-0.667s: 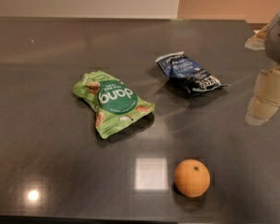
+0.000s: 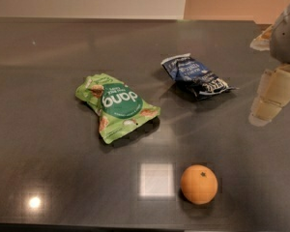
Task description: Move blue chip bag near orange
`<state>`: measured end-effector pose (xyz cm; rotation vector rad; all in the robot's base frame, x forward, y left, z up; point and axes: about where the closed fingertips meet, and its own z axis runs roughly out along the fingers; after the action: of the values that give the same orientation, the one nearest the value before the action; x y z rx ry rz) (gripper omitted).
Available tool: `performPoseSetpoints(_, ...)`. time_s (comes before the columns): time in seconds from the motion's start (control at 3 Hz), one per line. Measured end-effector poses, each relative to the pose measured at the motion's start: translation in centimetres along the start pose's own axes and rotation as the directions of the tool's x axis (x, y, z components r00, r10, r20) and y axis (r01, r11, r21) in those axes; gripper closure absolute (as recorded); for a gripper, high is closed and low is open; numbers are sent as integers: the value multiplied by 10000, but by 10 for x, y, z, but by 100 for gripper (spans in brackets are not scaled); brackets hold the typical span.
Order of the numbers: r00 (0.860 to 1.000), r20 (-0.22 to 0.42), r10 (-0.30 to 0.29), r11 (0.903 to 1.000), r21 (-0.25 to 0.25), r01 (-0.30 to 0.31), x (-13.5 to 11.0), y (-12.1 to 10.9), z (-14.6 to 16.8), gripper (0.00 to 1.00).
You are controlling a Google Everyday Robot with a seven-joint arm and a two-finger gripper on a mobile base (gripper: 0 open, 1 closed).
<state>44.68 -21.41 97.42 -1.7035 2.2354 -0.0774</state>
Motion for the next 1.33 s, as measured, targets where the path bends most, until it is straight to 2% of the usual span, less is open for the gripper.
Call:
performPoseSetpoints(0.33, 9966, 563, 602, 9982, -36, -601, -3, -19, 16, 0)
performPoseSetpoints(0.67, 9862, 1356, 952, 9954, 3, -962, -10, -44, 39, 0)
performPoseSetpoints(1.0, 9737, 1893, 1265, 9919, -93, -1270, -17, -69, 66, 0)
performPoseSetpoints(1.33, 9659, 2128, 1476, 9890, -329, -1439, -24, -87, 97, 0)
